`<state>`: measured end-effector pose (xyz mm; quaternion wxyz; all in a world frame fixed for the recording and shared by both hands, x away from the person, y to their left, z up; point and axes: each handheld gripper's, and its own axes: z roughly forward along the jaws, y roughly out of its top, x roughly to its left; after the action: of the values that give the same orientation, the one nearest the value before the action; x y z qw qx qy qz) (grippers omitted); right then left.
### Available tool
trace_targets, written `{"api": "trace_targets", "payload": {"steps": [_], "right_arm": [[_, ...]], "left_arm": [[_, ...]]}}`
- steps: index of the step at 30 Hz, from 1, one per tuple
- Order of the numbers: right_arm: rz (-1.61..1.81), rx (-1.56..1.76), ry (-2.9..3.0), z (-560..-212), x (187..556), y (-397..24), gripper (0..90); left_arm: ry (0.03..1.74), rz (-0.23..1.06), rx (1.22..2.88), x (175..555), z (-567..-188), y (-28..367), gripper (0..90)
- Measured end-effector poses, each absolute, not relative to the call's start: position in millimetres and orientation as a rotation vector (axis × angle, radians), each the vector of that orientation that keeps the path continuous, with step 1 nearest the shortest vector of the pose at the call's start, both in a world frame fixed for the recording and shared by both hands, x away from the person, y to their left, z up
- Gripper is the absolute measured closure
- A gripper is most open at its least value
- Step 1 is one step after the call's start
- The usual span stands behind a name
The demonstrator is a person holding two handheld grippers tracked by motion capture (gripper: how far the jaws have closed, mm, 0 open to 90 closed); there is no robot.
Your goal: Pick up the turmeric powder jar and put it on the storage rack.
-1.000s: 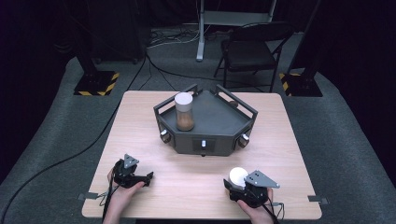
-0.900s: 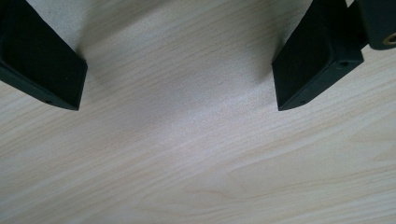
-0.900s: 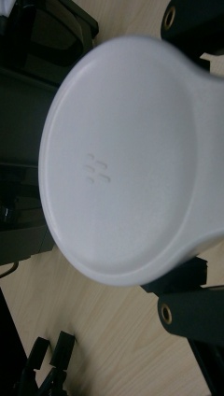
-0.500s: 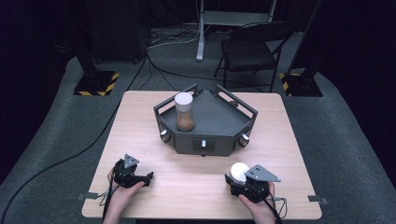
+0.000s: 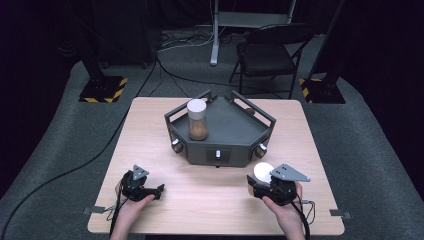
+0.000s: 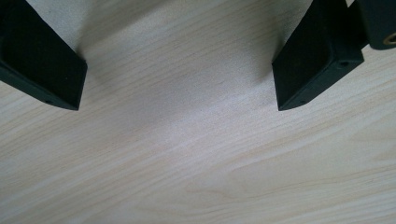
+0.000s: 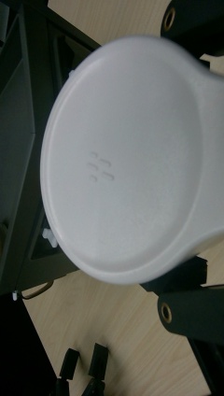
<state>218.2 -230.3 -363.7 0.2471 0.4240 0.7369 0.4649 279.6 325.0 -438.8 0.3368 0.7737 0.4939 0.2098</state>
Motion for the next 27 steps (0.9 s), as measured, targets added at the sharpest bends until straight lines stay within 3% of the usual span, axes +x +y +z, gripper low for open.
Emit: {"api": "trace_targets", "payload": {"steps": [27], "right_arm": [[1.231, 1.131, 1.978, -308.0, 248.4, -230.1, 29.4]], "left_arm": [[1.284, 0.545, 2.022, 280.0, -438.4, 325.3, 2.8]]}}
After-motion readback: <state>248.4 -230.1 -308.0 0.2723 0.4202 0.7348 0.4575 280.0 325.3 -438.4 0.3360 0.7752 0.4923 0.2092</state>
